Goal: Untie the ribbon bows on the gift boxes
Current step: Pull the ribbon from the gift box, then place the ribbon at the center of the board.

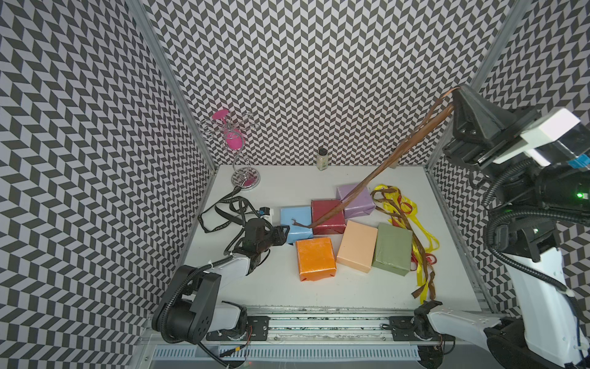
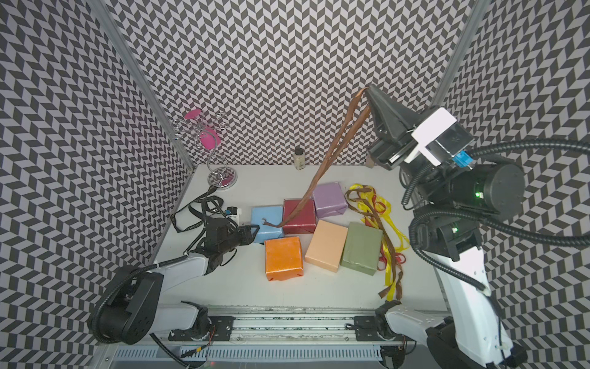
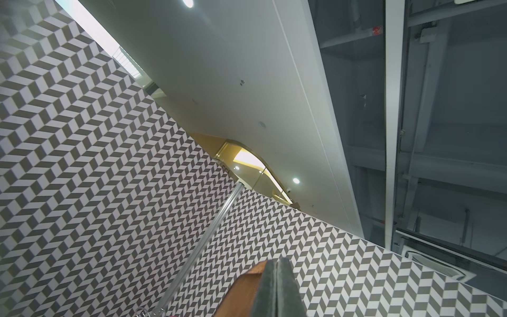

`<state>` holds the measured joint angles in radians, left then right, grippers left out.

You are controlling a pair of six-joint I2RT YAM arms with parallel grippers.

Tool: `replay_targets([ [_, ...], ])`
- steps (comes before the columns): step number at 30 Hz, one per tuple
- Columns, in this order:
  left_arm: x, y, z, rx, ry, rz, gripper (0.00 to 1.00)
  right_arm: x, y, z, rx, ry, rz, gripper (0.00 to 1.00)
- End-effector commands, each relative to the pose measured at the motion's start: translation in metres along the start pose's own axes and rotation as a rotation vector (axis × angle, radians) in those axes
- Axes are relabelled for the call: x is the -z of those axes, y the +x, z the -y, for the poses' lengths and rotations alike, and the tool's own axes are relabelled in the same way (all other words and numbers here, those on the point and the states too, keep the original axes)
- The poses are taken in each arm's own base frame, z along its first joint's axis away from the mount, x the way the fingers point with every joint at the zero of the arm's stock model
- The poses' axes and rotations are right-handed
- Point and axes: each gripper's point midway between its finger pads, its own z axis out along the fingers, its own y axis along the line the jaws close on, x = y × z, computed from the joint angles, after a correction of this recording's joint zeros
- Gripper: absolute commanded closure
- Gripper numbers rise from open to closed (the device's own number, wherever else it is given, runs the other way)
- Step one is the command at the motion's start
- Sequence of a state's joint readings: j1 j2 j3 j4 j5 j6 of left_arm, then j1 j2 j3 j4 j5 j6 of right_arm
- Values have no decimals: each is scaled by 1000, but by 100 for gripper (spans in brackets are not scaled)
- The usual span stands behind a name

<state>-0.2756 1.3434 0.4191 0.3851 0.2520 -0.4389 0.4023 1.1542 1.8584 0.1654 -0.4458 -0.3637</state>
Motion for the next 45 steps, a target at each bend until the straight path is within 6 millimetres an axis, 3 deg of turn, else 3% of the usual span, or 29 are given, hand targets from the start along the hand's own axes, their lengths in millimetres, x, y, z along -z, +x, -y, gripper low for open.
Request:
replay_targets([
  [1,-3,26,-15,5,-59,-78,53,11,-29,21,102,106,24,100],
  [15,-4,27,-14,5,-52,-87,53,42,-61,75,385,421,-43,100],
  [24,-4,29,-13,4,-46,-92,53,53,-37,95,539,563,-169,100],
  [33,-5,31,-9,0,-32,-99,53,48,33,102,531,621,-337,100],
  [38,-3,30,-6,-5,-23,-91,52,52,97,112,469,626,-418,100],
  [45,-2,29,-1,-12,-11,-88,53,91,198,154,187,609,-455,100],
])
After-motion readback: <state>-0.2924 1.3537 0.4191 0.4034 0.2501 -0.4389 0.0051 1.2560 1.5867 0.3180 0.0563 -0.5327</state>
